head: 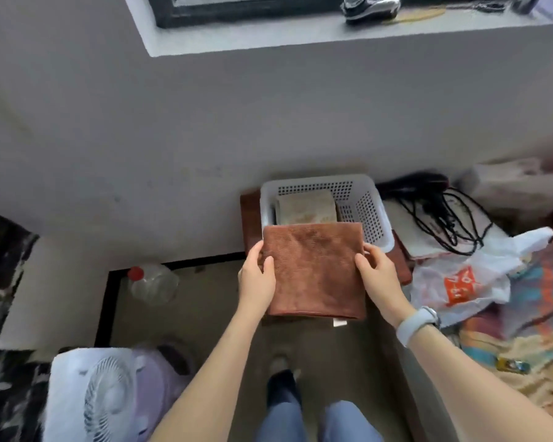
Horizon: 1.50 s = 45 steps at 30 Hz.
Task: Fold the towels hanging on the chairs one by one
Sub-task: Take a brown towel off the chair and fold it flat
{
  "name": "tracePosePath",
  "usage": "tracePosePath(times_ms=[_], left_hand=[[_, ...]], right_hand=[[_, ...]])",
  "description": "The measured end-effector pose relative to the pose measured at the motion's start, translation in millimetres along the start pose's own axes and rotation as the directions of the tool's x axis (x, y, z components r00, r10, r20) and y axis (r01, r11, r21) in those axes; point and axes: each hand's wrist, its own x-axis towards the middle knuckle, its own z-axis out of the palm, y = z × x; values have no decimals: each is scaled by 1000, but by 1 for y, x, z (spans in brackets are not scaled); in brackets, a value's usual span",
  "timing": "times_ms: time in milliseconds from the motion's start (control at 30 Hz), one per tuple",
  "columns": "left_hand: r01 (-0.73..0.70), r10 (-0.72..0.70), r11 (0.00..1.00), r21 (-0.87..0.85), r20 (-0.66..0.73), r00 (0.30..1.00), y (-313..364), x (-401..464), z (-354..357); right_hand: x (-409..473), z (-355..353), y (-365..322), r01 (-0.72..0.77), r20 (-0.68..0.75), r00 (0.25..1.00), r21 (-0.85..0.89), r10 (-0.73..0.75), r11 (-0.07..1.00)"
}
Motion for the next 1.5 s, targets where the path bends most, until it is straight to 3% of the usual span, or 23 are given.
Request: tracePosePath(times_ms=[200,367,467,567,633,700,733,833,933,1167,1300,1400,1500], left_hand=[[49,-48,999,13,-19,999,23,90,35],[103,-98,988,118,-44,994,8,141,64],[107,-95,953,284,-56,994,6,155,88],[0,94,843,538,-147,985,12,148,110],[-86,212,767,636,-124,969,9,150,120],[-155,258,690,707,-40,965,2,162,125],[-180,250,656,733,14,968,-1,170,127],[-199,207,574,795,94,974,-17,189,137],[-175,185,554,814,85,979,-32,196,146],[-139,151,536,833,68,986,-32,195,151],[-145,115,514,845,99,988,-18,195,143],[-157,134,628,762,92,987,1,186,125],[-74,148,746,662,-57,987,15,158,94]], right_hand=[[105,15,-11,-54,25,998,44,53,998],[172,29,12,-143,132,981,12,140,990],[203,33,29,-146,176,972,-67,156,987],[215,30,40,-116,182,969,-260,167,959],[215,29,39,73,119,993,-453,-21,888],[217,37,38,358,181,931,-618,-317,699],[219,45,38,452,265,888,-659,-376,601],[226,72,49,559,449,827,-720,-338,411],[240,79,73,562,494,827,-743,-268,364],[248,77,85,587,526,809,-700,-264,407],[247,72,66,556,523,823,-657,-222,510],[240,70,38,504,500,845,-626,-189,595],[223,72,5,493,475,854,-608,-212,622]])
